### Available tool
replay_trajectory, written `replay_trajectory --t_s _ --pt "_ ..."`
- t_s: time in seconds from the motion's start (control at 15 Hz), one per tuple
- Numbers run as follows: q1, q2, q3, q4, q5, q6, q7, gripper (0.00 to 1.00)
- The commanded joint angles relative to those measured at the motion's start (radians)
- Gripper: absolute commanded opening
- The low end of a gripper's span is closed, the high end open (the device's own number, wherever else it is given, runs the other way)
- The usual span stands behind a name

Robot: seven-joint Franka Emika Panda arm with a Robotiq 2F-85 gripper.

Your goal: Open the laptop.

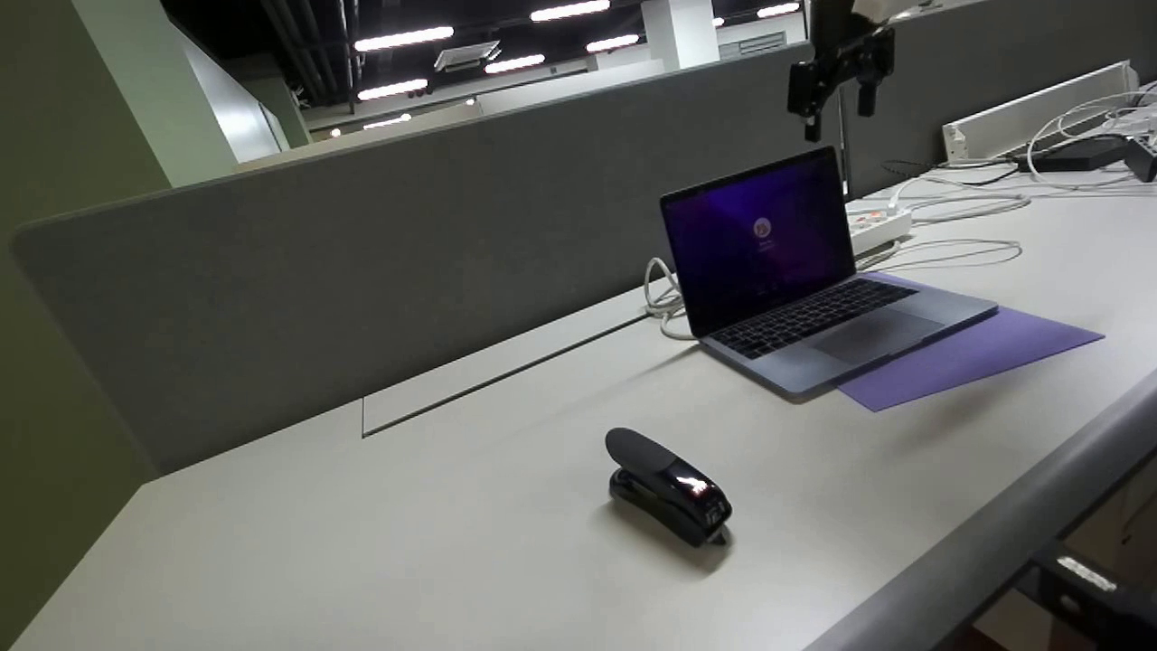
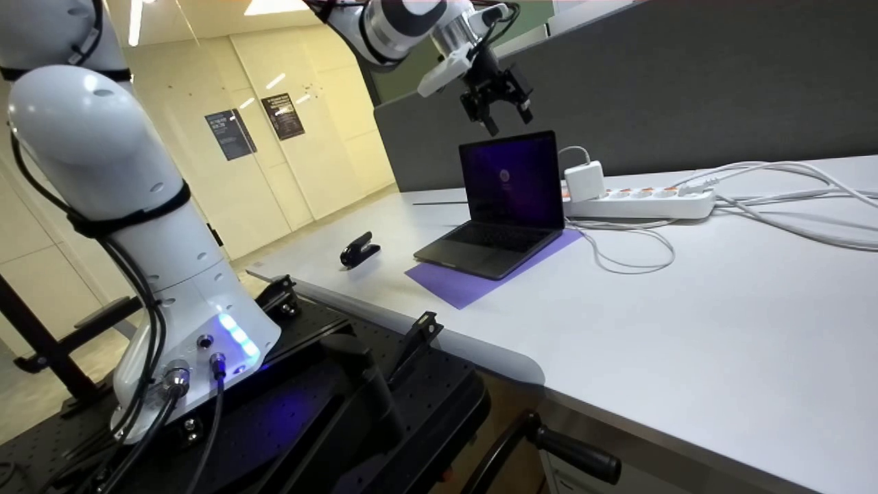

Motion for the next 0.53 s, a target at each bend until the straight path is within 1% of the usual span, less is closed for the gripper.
replay_trajectory --t_s 0.0,0.2,0.33,0.47 --pt "0.005 -0.19 -0.014 -0.102 -0.144 -0.192 0.081 1.0" --pt "-0.02 -0.311 0.02 -0.172 -0.178 -0.301 0.059 1.0" --pt "-0.033 -0.383 0.035 -0.234 -0.192 -0.296 0.053 1.0" --pt "-0.049 -0.438 0.047 -0.303 -0.199 -0.249 0.059 1.0"
